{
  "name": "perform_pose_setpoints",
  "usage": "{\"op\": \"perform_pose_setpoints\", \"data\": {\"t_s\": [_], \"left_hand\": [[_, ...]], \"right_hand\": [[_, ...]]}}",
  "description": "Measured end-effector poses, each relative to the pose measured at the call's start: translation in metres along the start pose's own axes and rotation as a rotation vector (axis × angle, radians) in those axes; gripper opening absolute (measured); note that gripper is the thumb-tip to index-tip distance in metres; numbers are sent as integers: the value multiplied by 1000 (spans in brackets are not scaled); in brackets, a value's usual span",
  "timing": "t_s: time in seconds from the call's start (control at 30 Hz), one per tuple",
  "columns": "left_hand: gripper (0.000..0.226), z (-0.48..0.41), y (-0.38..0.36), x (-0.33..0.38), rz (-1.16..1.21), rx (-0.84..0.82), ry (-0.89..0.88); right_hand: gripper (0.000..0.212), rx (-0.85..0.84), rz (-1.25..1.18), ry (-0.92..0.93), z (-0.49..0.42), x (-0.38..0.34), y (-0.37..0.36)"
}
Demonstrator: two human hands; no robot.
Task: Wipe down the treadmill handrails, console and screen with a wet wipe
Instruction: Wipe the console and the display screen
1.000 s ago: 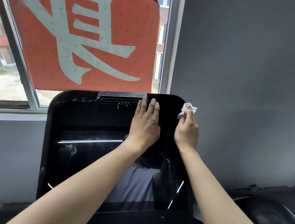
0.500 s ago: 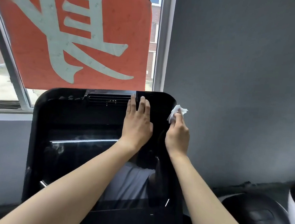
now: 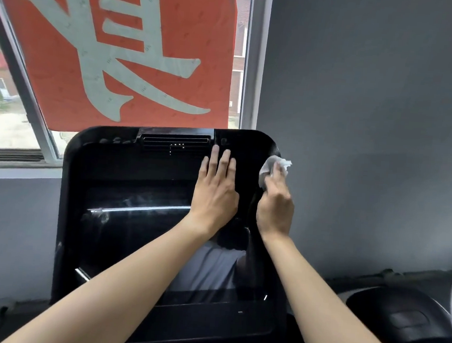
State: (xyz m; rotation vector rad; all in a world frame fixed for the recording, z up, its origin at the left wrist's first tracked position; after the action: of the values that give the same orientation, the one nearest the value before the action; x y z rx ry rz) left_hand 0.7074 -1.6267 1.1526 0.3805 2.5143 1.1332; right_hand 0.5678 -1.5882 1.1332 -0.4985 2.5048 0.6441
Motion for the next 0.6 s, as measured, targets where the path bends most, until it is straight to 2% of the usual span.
{"op": "perform_pose_setpoints", "data": {"t_s": [0.1,0.2,0.37,0.47,0.6], "left_hand": [[63,6,-5,-3,0,-4,0],[62,6,-8,-4,-7,-27,15],[64,8,-12,-3,12,-39,27],[62,9,-13,-4,16,-40,23],[60,8,-12,-4,27,-30,6]], "right_hand": [[29,9,48,8,25,8,-6],[29,-27,75,-12,6,4,-10],[40,-149,88,52,-25,-14,-23],[37,-129,144,150,0,-16,-24],[48,-108,186,201,26,-26,-23]]}}
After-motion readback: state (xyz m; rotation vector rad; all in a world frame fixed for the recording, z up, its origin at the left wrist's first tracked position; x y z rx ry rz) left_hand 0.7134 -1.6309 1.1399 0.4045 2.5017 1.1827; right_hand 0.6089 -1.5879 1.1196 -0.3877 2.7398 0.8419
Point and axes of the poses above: each hand's wrist, its own z-axis away from the middle knuckle, its own y-axis out of the back of the hand, x = y × z, the point moved 10 cm from there along -z, towards the middle knuckle, and after that the axes turned 9 degrees about -z, right-handed, at the moved point
